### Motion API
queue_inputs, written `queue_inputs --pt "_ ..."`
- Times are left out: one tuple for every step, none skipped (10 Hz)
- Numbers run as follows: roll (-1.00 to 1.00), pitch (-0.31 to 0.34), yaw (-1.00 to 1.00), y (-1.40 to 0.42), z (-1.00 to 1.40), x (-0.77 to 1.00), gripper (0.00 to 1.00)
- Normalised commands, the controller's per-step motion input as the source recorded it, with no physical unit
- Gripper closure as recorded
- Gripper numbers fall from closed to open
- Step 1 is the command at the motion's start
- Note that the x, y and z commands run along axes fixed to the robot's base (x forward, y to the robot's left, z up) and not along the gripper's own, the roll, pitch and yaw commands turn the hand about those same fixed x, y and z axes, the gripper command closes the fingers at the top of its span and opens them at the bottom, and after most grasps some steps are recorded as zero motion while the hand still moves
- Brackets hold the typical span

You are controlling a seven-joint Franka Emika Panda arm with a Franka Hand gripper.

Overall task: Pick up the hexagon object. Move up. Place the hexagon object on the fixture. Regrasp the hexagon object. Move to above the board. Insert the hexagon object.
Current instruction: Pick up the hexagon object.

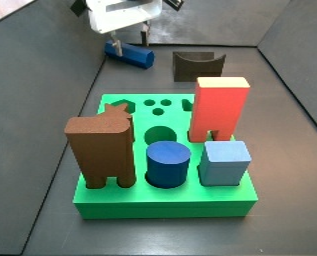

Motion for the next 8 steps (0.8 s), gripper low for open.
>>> queue_inputs --pt "-0.01 -0.164 0.37 0.0 -0.89 0.2 0.0" --pt "0.0 -0.167 0.38 0.0 -0.89 0.24 0.0" --pt "0.0 -0.156 0.33 0.0 -0.91 0.22 0.0" --pt "0.0 -0.143 0.25 0.0 -0.95 0.17 0.0" --pt "0.03 -0.143 0.25 0.0 -0.94 0.1 0.0" --pt "0.05 -0.147 0.25 0.0 -0.93 0.05 0.0" --pt "0.05 -0.151 0.24 0.0 -0.92 0.03 0.0" --pt "0.06 -0.156 0.24 0.0 -0.91 0.03 0.0"
